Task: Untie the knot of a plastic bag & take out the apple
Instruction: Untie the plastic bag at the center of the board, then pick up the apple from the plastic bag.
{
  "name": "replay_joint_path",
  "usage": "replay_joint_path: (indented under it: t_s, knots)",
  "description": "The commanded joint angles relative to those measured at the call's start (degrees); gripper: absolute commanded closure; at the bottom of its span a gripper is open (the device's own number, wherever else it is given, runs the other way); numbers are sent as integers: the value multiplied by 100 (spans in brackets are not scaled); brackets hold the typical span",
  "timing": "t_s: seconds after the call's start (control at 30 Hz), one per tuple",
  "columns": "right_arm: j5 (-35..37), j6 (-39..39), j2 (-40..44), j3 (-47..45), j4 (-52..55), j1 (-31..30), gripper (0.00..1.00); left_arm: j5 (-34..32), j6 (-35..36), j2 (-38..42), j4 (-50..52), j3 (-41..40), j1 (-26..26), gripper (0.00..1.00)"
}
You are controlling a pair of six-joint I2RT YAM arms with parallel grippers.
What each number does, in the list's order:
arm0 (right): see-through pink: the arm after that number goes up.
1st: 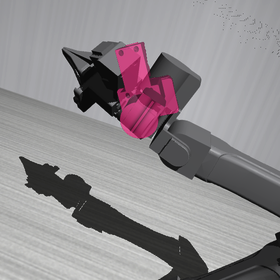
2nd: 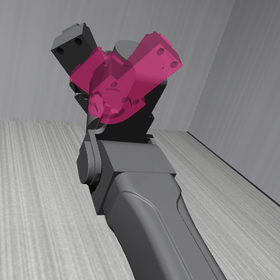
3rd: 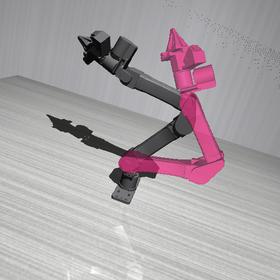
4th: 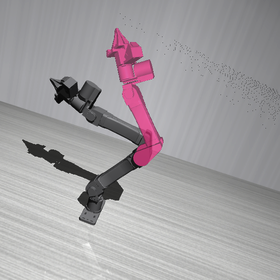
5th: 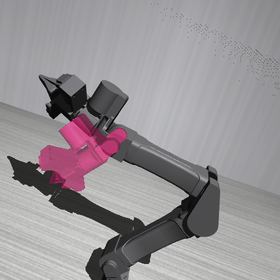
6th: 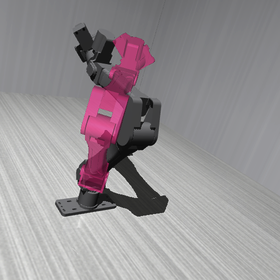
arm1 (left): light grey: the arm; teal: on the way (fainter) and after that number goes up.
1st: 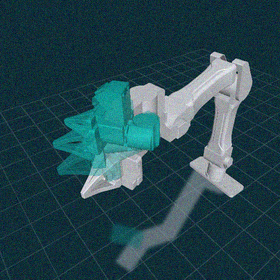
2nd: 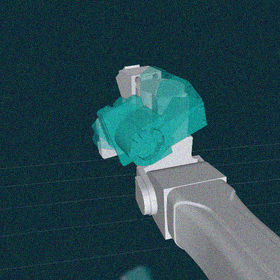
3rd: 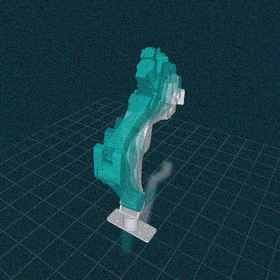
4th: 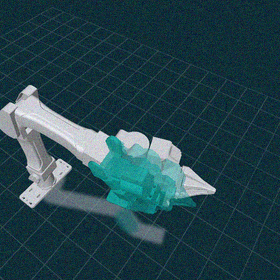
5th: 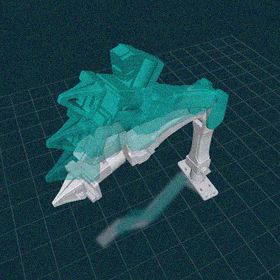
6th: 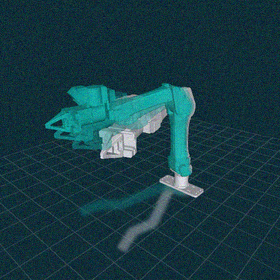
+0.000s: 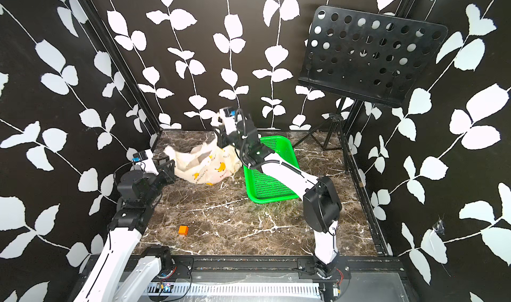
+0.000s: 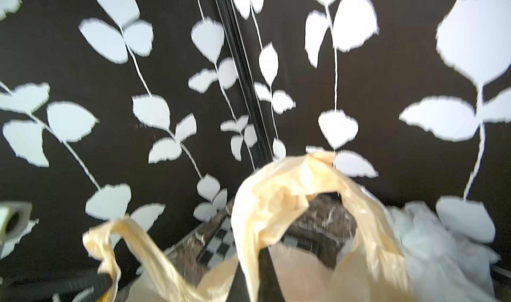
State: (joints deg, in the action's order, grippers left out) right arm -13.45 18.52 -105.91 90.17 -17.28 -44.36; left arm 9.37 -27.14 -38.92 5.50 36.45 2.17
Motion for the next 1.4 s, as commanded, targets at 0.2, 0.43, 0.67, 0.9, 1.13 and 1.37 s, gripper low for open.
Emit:
replay_joint_path:
  t_s: [0.2, 0.43, 0.67, 0.9, 1.13, 1.37]
  knots:
    - [552, 166, 1300, -1815, -713, -336, 100, 159, 28, 642, 2605, 1416, 11, 44]
    - [517, 199, 1710, -2295, -758, -389, 100, 2128, 285, -43, 3667, 3295, 11, 49]
    - [498, 384, 1841, -2528, -880, -389, 100, 2003, 213, -1272, 3326, 3564, 1962, 52]
    - [694, 614, 2060, -2899, -1148, -389, 100, 1357, 79, -2593, 2783, 3312, 2410, 57]
    - [1026, 672, 2260, -3318, -1345, -389, 100, 497, 525, -3462, 2880, 2904, 2368, 59]
    - [750, 710, 2261, -3809, -1735, -389, 100, -301, 1086, -3882, 3286, 2452, 2367, 54]
